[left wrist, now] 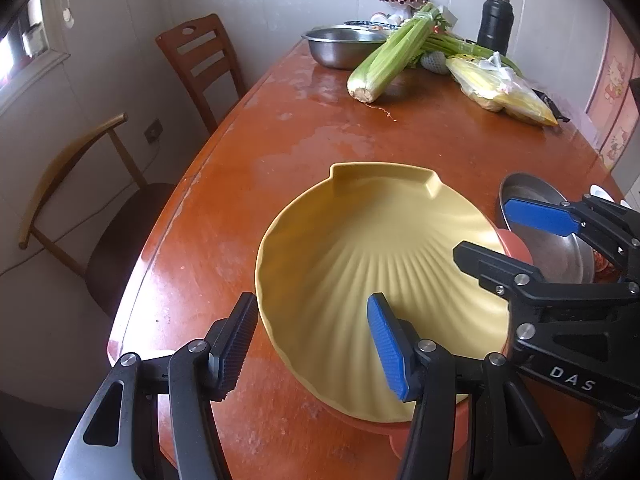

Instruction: Organize plates and bowls

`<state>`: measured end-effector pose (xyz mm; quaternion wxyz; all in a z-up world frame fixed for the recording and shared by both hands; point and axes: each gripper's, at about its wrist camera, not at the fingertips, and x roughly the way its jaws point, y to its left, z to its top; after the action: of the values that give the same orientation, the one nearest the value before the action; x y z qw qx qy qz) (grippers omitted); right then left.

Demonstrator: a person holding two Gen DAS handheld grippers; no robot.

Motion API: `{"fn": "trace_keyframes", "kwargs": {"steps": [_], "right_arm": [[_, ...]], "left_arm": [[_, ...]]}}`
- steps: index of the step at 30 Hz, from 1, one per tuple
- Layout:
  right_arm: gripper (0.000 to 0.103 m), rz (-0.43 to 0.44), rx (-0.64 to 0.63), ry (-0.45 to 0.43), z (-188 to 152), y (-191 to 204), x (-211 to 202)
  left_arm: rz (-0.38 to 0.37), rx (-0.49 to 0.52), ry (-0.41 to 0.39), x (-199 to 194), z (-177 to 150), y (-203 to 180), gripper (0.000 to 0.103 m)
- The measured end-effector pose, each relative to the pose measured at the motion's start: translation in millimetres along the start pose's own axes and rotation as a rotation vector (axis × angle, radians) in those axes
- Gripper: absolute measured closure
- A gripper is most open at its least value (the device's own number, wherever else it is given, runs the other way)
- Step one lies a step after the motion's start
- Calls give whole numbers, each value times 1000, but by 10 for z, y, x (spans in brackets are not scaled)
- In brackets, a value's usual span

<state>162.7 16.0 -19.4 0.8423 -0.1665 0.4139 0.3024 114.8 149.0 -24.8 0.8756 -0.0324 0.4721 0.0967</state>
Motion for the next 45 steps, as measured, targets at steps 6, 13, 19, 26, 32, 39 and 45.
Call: {"fn": "trace_keyframes", "kwargs": {"steps": [6, 13, 19, 26, 32, 39, 45], "right_arm": [[43, 31, 58, -58, 11, -95, -143], [41, 47, 127, -98, -7, -204, -250], [38, 31, 170, -124, -65, -287, -353], [34, 5, 228, -149, -65, -406, -549], [33, -22, 261, -212, -61, -482, -997], [28, -35, 330, -263, -188, -626, -1476], [27, -43, 381, -258, -333, -738, -1605]], "left_arm": [[-17, -11, -22, -145, 38, 14, 44], [-15, -50, -77, -350, 77, 54, 44], [-33, -86, -129, -504, 71, 21, 43], [-47, -56, -154, -691, 127, -153, 43], [-99, -31, -187, -854, 215, -273, 43], [-165, 15, -224, -1003, 346, -472, 43], [-196, 69, -239, -1067, 431, -659, 43]]}}
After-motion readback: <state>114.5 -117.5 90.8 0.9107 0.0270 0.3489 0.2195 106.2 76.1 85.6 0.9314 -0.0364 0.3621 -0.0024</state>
